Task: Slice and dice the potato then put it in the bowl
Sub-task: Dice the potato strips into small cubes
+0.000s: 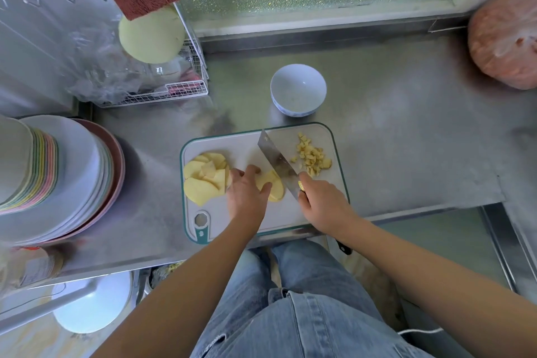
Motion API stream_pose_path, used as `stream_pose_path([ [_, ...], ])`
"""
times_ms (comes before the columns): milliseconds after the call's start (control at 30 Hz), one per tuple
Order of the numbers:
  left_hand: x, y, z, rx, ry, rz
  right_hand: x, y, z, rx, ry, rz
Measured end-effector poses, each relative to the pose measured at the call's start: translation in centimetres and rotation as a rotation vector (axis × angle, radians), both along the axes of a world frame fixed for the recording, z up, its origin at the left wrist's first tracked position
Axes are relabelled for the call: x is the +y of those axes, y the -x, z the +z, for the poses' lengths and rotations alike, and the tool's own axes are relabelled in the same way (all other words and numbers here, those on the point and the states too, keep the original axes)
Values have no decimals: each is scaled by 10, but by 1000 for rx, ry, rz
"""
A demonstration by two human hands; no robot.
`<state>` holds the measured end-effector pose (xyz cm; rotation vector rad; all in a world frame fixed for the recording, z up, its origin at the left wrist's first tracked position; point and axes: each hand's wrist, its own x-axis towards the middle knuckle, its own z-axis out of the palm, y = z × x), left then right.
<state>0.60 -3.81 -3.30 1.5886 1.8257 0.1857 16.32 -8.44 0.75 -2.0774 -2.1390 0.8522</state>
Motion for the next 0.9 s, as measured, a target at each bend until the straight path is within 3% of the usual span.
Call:
stream_pose_path([
  [300, 7, -5, -5, -73, 0, 73, 2, 1, 3, -76, 7, 68],
  [900, 7, -4, -8, -81, 10, 75, 3, 7, -16, 25, 81, 8],
])
